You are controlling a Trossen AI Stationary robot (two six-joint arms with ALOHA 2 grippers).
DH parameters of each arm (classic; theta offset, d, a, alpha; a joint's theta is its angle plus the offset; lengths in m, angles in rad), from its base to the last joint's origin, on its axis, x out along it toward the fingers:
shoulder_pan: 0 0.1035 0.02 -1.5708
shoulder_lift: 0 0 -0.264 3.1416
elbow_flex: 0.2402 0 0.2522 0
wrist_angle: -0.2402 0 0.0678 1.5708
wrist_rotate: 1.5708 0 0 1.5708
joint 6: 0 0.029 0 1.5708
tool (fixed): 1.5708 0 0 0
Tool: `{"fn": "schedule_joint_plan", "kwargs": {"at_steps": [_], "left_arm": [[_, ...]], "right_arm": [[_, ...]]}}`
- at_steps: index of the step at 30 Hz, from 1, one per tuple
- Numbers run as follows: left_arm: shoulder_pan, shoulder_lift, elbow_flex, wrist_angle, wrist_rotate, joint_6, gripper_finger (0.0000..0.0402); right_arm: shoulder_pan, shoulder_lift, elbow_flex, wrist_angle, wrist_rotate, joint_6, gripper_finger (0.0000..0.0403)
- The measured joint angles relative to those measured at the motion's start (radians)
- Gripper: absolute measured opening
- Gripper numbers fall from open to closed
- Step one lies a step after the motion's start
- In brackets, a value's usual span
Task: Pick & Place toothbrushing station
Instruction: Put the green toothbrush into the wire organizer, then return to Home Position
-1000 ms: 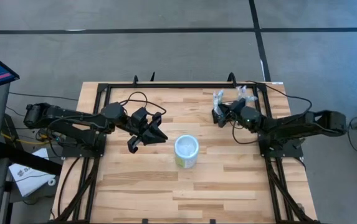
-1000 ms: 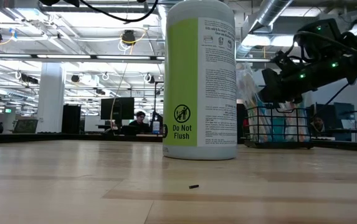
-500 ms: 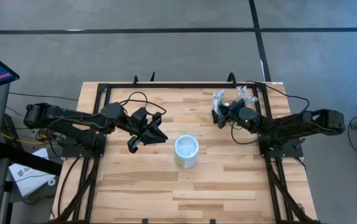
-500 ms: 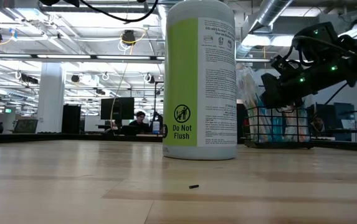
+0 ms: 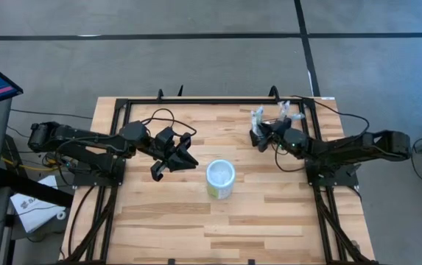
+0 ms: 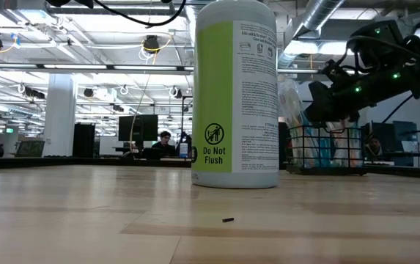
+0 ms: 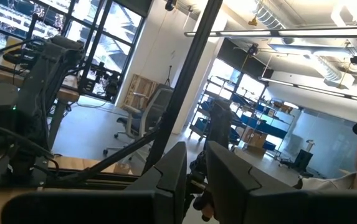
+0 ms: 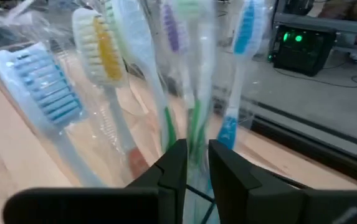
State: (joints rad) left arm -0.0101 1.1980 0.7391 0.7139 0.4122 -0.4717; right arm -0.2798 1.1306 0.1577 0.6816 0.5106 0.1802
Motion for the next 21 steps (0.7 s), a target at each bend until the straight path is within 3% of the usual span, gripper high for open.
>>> {"fn": "schedule_joint_plan", "kwargs": {"at_steps": [21], "left_arm": [[0.000, 0.000, 0.000, -0.002, 0.002, 0.002, 0.0058]], "right_arm": [[0.019, -0.193, 0.000, -0.098, 0.040, -0.006, 0.0059]]}}
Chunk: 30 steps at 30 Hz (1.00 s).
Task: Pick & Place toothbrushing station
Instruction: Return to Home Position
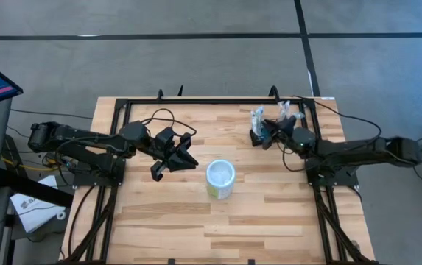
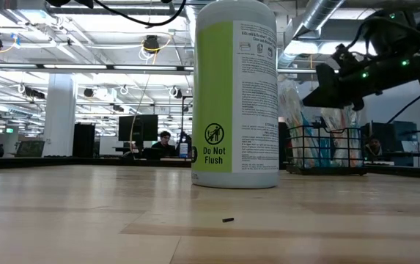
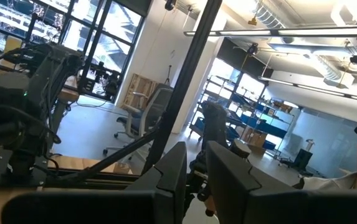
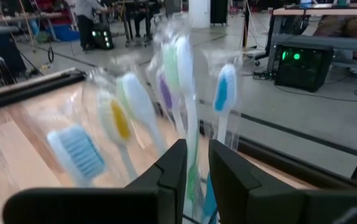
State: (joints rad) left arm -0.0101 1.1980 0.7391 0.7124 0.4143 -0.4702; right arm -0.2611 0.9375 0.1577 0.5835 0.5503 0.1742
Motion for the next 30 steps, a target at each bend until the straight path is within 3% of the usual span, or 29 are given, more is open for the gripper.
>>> {"fn": "schedule_joint_plan", "kwargs": {"at_steps": [9, 22, 30], "left_arm": [[0.000, 0.000, 0.000, -0.002, -0.004, 0.001, 0.0058], [0.000, 0.000, 0.000, -0.002, -0.003, 0.002, 0.0058], [0.000, 0.000, 0.000, -0.002, -0.002, 0.002, 0.0058]], "right_arm": [[0.009, -0.113, 0.013, -0.075, 0.001, -0.006, 0.0059], [0.122, -0.238, 0.088, -0.169, 0.001, -0.068, 0.0059], [0.198, -0.292, 0.088, -0.205, 0.061, -0.078, 0.0059]]}}
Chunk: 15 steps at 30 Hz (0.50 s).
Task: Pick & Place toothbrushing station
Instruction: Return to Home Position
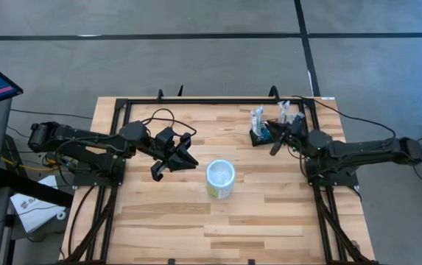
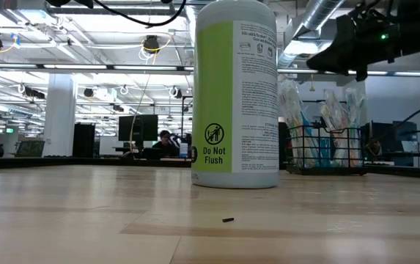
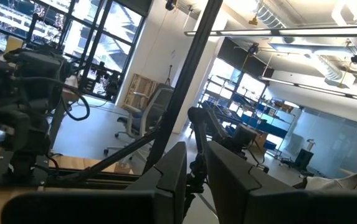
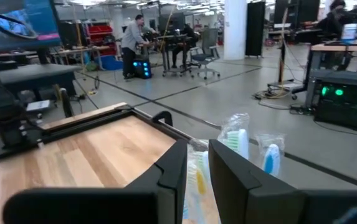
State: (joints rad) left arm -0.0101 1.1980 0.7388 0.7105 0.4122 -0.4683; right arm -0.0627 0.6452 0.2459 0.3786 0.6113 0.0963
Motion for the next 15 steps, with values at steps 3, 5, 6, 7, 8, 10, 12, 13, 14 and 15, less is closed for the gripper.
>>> {"fn": "schedule_joint_plan", "kwargs": {"at_steps": [3, 5, 6, 7, 8, 10, 12, 13, 14, 15], "left_arm": [[0.000, 0.000, 0.000, 0.000, 0.000, 0.000, 0.0058], [0.000, 0.000, 0.000, 0.000, 0.000, 0.000, 0.0058], [0.000, 0.000, 0.000, 0.000, 0.000, 0.000, 0.0058], [0.000, 0.000, 0.000, 0.000, 0.001, 0.000, 0.0058], [0.000, 0.000, 0.000, 0.000, 0.002, 0.000, 0.0058], [0.000, 0.000, 0.000, 0.000, 0.003, 0.000, 0.0058], [0.000, 0.000, 0.000, 0.000, 0.003, 0.000, 0.0058], [0.000, 0.000, 0.000, 0.000, 0.003, 0.000, 0.0058], [0.000, 0.000, 0.000, 0.000, 0.003, 0.000, 0.0058], [0.000, 0.000, 0.000, 0.000, 0.003, 0.000, 0.0058]], "right_arm": [[0.021, -0.023, 0.000, -0.018, 0.007, -0.002, 0.0059], [0.034, -0.034, 0.000, -0.027, 0.023, -0.002, 0.0059], [0.039, -0.036, 0.000, -0.028, 0.030, -0.002, 0.0059], [0.043, -0.039, 0.000, -0.032, 0.039, -0.002, 0.0059], [0.047, -0.040, 0.000, -0.033, 0.044, -0.001, 0.0059], [0.062, -0.039, 0.000, -0.039, 0.045, -0.001, 0.0059], [0.077, -0.038, 0.000, -0.044, 0.045, 0.001, 0.0059], [0.084, -0.039, 0.000, -0.045, 0.045, 0.001, 0.0059], [0.092, -0.038, 0.000, -0.046, 0.045, 0.001, 0.0059], [0.098, -0.038, 0.000, -0.046, 0.045, 0.001, 0.0059]]}}
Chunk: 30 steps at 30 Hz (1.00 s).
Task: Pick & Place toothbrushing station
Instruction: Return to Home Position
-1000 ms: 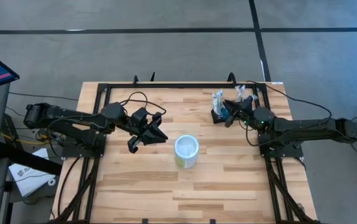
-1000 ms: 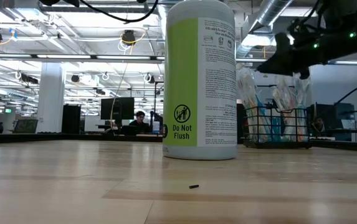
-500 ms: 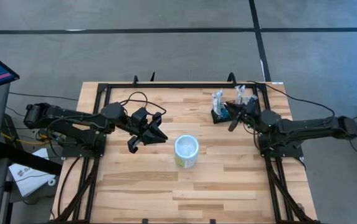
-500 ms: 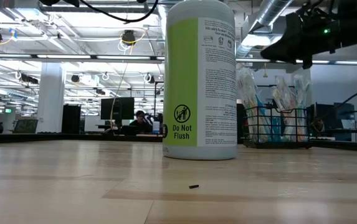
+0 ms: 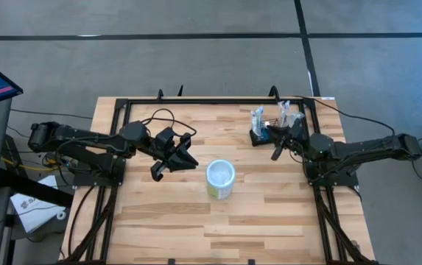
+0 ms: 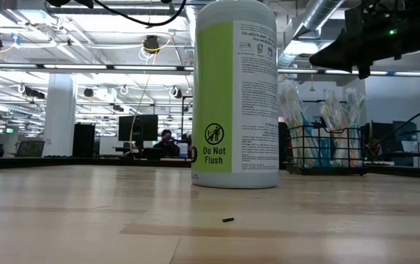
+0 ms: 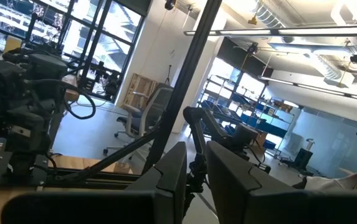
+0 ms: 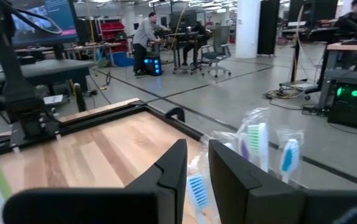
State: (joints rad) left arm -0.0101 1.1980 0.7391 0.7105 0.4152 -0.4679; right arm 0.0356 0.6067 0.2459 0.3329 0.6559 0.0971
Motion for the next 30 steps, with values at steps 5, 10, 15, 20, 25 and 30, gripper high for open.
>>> {"fn": "schedule_joint_plan", "kwargs": {"at_steps": [5, 10, 15, 20, 25, 30], "left_arm": [[0.000, 0.000, 0.000, 0.000, -0.001, 0.000, 0.0058], [0.007, 0.000, 0.000, 0.000, -0.003, 0.059, 0.0058], [0.007, 0.000, 0.000, 0.000, -0.004, 0.074, 0.0058], [0.025, -0.003, 0.000, -0.023, 0.007, 0.147, 0.0058], [0.066, -0.116, -0.081, -0.120, -0.006, 0.156, 0.0058], [0.066, -0.301, -0.276, -0.125, -0.161, 0.175, 0.0058]], "right_arm": [[0.022, 0.000, 0.000, 0.001, 0.000, 0.019, 0.0059], [0.060, 0.000, 0.000, -0.001, 0.000, 0.027, 0.0059], [0.112, 0.000, 0.000, 0.007, 0.000, 0.058, 0.0059], [0.203, 0.000, 0.000, 0.022, 0.000, 0.070, 0.0059], [0.346, 0.001, 0.000, 0.018, 0.026, 0.070, 0.0059], [0.497, -0.001, 0.000, 0.019, 0.179, 0.051, 0.0059]]}}
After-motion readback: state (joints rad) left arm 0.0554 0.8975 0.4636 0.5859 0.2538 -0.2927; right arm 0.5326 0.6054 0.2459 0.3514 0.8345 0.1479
